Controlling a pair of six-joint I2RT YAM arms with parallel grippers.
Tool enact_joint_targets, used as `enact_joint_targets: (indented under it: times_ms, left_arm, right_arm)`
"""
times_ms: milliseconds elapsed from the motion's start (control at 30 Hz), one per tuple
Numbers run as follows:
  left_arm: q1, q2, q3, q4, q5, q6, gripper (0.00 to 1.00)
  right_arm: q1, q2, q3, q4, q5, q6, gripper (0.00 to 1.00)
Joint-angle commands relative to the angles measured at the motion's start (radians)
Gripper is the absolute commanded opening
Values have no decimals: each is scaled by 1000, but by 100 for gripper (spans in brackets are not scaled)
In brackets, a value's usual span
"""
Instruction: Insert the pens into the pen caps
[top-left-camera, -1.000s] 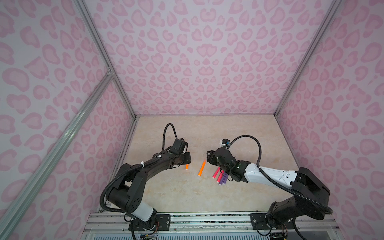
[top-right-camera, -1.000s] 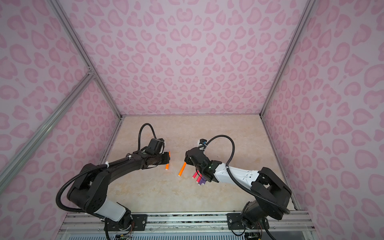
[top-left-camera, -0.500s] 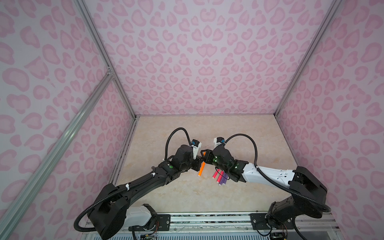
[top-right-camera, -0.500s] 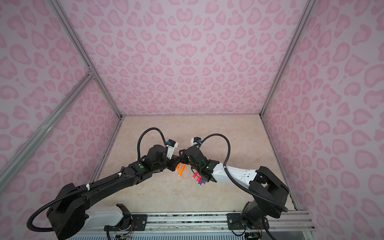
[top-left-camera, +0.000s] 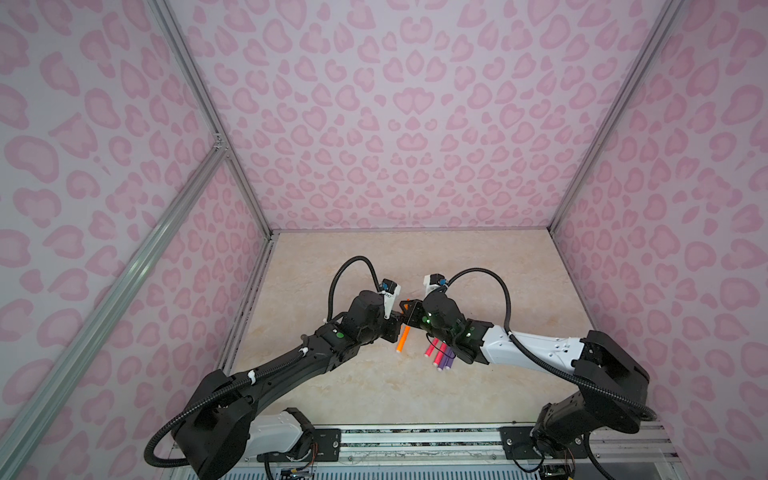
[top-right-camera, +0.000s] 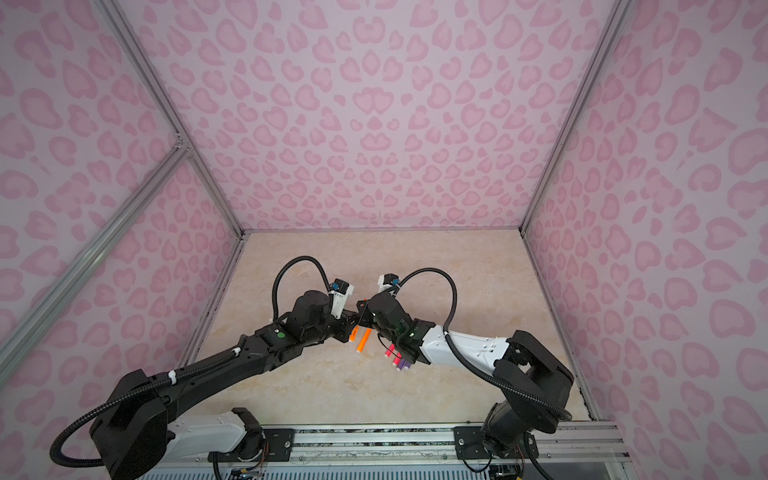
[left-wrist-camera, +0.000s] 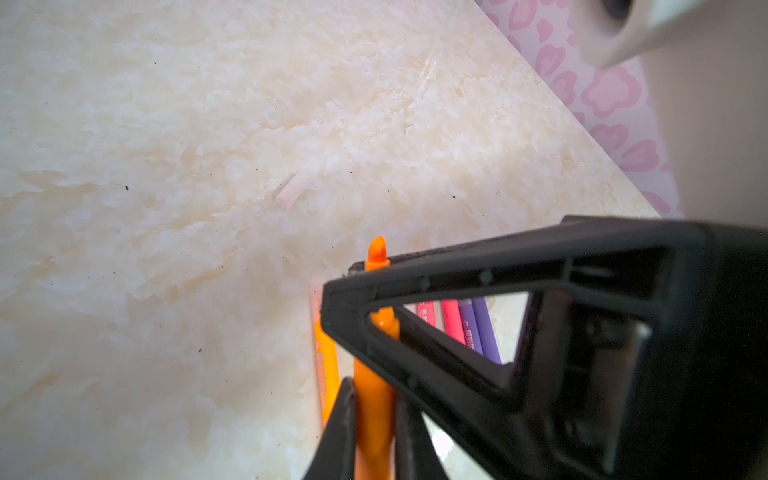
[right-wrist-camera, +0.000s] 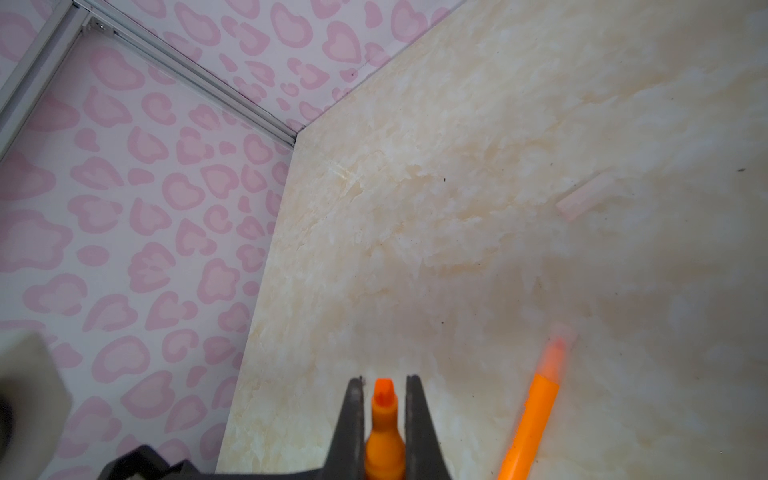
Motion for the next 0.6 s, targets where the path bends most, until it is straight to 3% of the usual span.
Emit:
enact_joint_targets:
  times_ms: [0, 367, 567]
  left_arm:
    - [-2, -6, -1, 66, 4, 4, 17]
    - [-2, -8, -8, 78, 11, 4, 23]
    - [-3, -10, -13, 89, 30, 4, 32]
  right_arm:
    - [4, 1, -11, 6, -33, 18, 0]
    - [18, -11, -26, 22, -34, 31, 0]
    - [16, -4, -24, 40, -42, 37, 0]
